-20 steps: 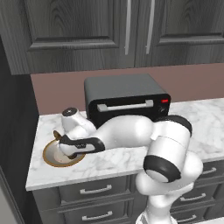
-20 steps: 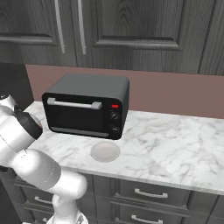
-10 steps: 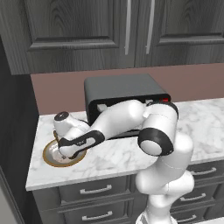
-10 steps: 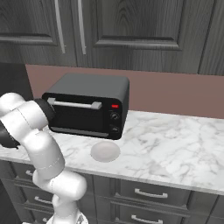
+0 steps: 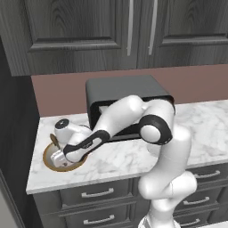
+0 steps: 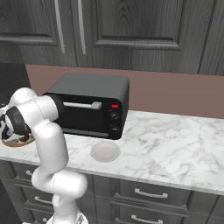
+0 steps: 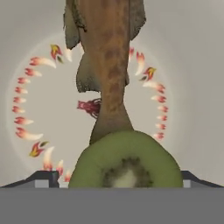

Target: Remove the kiwi from the bowl and place it on the small plate. Then place the bowl with only the fish in the microwave, close the door, and press the start button to microwave the fish.

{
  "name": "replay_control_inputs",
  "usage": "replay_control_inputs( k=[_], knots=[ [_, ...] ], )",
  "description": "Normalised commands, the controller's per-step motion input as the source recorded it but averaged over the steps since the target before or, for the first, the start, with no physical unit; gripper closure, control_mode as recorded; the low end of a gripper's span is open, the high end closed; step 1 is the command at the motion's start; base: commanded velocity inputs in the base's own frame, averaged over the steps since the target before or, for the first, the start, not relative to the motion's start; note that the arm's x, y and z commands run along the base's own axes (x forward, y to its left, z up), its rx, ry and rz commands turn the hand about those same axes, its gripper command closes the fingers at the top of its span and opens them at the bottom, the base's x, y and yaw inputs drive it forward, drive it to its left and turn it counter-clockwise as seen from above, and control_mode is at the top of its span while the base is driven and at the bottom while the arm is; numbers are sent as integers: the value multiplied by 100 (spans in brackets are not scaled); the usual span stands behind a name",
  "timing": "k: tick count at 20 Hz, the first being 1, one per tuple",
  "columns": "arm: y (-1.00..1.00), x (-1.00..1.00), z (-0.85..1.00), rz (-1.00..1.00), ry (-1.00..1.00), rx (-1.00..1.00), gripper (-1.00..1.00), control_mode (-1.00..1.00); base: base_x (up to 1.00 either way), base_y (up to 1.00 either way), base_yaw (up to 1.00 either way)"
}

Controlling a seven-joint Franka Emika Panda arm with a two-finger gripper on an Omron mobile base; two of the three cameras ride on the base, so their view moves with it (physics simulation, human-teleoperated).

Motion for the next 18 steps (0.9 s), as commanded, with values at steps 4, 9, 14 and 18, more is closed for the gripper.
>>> replay_control_inputs(
  k=[4,9,14,18],
  knots=[
    [-3,30,-8,10,-2,3,100,-100,0,0,0],
    [0,2,12,5,-5,3,100,-100,0,0,0],
    [-33,-40,85,0,-5,2,100,-100,0,0,0],
    [-92,-43,83,0,0,15,100,-100,0,0,0]
  ],
)
